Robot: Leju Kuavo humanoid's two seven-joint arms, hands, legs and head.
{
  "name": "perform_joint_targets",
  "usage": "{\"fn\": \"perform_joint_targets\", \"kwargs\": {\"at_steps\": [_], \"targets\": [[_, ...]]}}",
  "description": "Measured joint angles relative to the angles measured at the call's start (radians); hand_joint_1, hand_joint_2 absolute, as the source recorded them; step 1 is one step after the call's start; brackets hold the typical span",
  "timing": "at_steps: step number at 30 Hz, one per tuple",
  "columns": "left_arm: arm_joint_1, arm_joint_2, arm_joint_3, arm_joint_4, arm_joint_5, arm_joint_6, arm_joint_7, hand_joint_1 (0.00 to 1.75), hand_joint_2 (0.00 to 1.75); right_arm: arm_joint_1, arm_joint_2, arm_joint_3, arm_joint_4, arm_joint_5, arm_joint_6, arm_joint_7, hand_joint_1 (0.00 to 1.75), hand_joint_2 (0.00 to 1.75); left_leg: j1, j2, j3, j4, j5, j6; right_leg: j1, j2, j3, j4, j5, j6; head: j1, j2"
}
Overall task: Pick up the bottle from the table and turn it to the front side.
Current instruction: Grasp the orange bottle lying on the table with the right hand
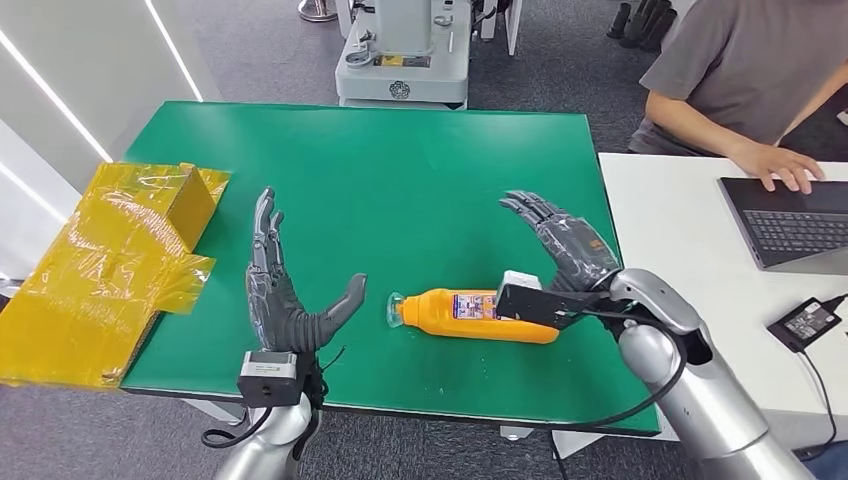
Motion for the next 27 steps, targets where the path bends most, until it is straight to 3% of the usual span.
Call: {"fn": "perform_joint_targets", "kwargs": {"at_steps": [6,11,16,27], "targets": [[-0.001,0.000,0.000,0.000,0.002,-0.008,0.010,0.00,1.75,-0.221,-0.051,0.129,0.134,-0.077,0.147,-0.056,0.00,1.75,0.000,0.000,0.000,0.000,0.000,0.000,0.000,0.000,0.000,0.000,0.000,0.000,0.000,0.000],[-0.011,-0.002,0.000,0.000,0.008,-0.012,0.020,0.00,1.75,-0.365,-0.043,0.265,0.278,-0.120,0.181,-0.056,0.00,1.75,0.000,-0.001,0.000,0.000,0.000,0.000,0.000,-0.001,0.000,0.000,0.001,0.000,0.000,0.000],[-0.020,-0.002,-0.001,0.000,0.010,-0.014,0.020,0.00,1.75,-0.414,-0.026,0.362,0.377,-0.136,0.175,-0.065,0.00,1.75,0.000,-0.001,0.000,0.000,0.000,0.000,0.000,-0.001,0.000,0.000,0.001,0.001,0.000,0.000],[-0.020,-0.001,-0.001,-0.001,0.016,-0.002,0.019,0.00,1.75,-0.445,-0.022,0.442,0.453,-0.152,0.170,-0.048,0.00,1.75,0.000,-0.001,0.000,0.000,0.000,0.000,0.000,-0.001,0.000,0.000,0.001,0.001,0.000,0.000]]}}
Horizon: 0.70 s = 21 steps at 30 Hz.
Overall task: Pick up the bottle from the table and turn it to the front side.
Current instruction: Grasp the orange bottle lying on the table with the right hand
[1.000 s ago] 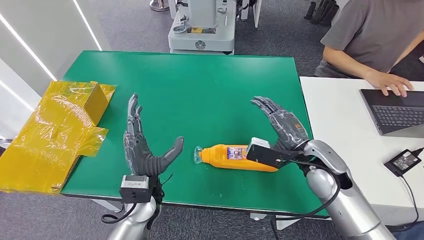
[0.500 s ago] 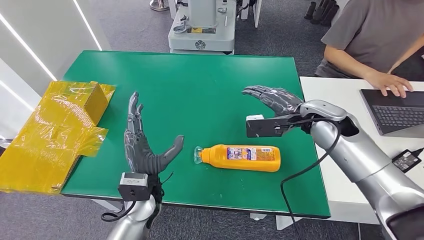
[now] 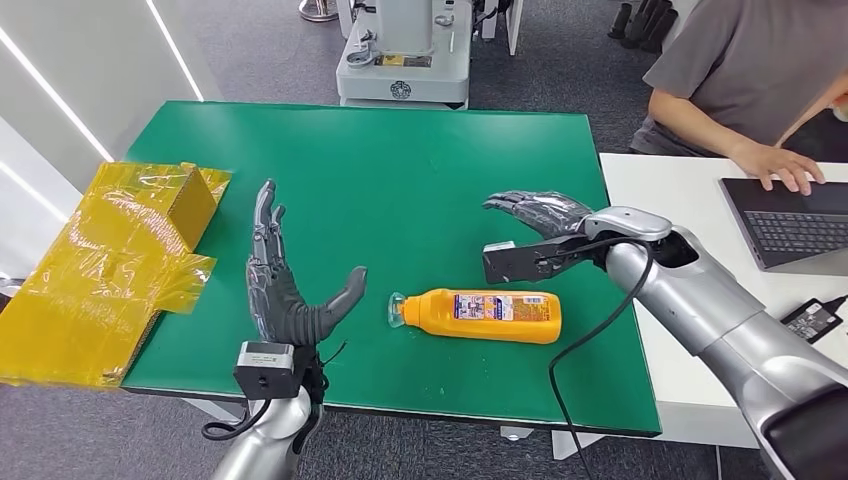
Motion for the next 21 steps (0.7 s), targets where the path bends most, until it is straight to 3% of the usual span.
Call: {"fn": "perform_joint_targets", "kwargs": {"at_steps": [10,21], "targets": [[0.000,0.007,0.000,-0.006,0.003,0.008,0.000,0.00,1.75,0.004,0.001,0.050,0.054,0.000,-0.020,0.005,0.00,1.75,0.000,-0.001,0.000,0.000,0.000,0.000,0.000,0.000,0.000,0.000,0.000,0.000,0.000,0.000],[-0.012,0.010,0.000,-0.009,0.016,0.004,0.000,0.00,1.75,0.035,0.007,0.082,0.074,-0.030,-0.103,-0.013,0.00,1.75,0.000,-0.001,0.000,0.000,0.000,0.000,0.000,0.000,0.000,0.000,0.000,0.000,0.000,0.000]]}}
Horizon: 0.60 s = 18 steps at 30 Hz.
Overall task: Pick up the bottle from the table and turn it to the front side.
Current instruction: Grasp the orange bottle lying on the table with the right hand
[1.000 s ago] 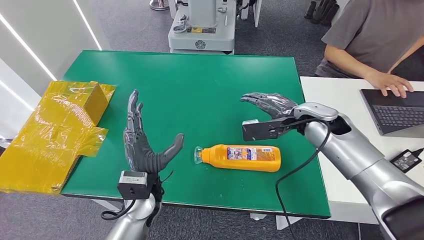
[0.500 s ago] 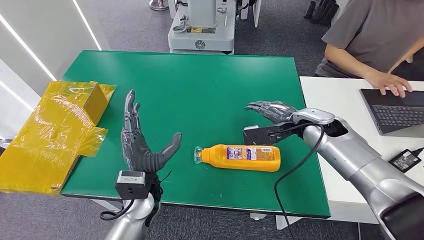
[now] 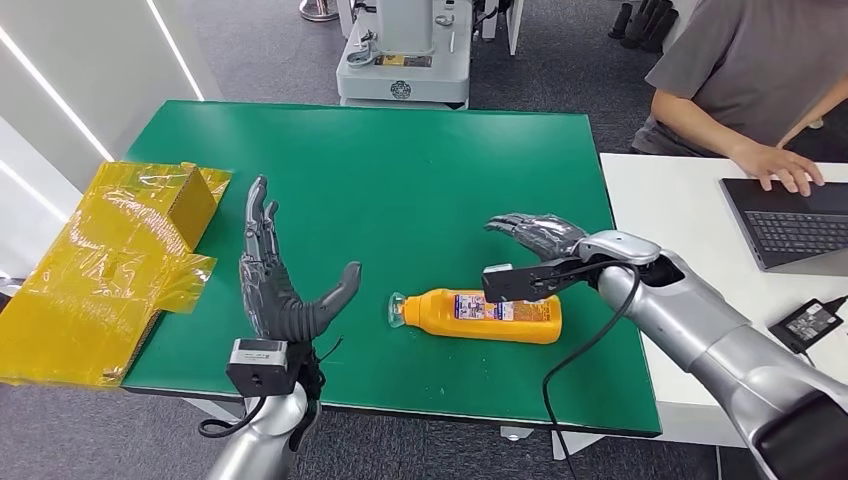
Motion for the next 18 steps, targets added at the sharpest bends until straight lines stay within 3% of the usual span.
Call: {"fn": "perform_joint_targets", "kwargs": {"at_steps": [18], "targets": [[-0.044,-0.001,-0.019,0.005,0.022,-0.021,0.006,0.00,1.75,0.148,-0.010,-0.002,-0.048,0.003,-0.074,0.007,0.00,1.75,0.000,0.000,0.000,0.000,0.000,0.000,0.000,0.000,0.000,0.000,0.000,0.000,0.000,0.000]]}}
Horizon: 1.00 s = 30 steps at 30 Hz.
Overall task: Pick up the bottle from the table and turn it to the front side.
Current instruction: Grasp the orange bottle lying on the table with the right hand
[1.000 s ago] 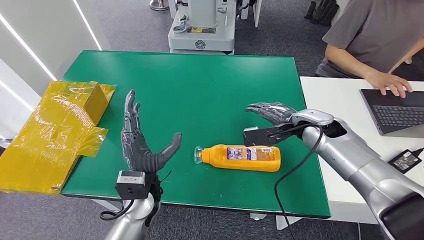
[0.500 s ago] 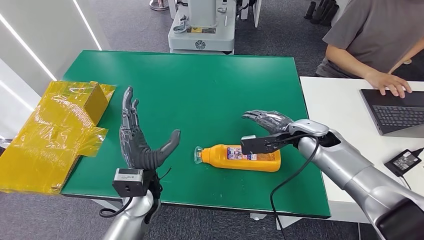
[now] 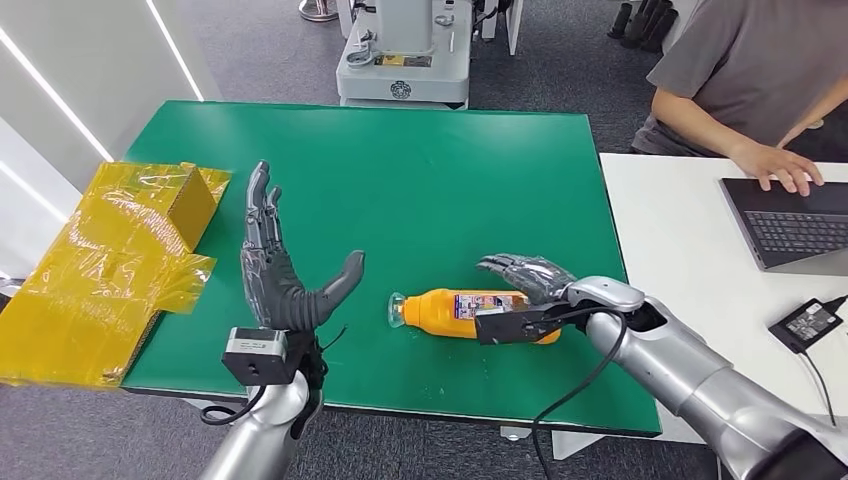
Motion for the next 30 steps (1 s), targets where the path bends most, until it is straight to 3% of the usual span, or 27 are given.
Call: {"fn": "perform_joint_targets", "kwargs": {"at_steps": [30], "targets": [[-0.037,0.000,-0.040,0.036,0.043,-0.009,0.004,0.00,1.75,0.148,-0.056,-0.092,-0.062,0.078,0.001,0.054,0.00,1.75,0.000,0.001,0.000,0.001,0.000,0.000,0.000,0.000,0.000,0.000,0.000,0.000,0.000,0.000]]}}
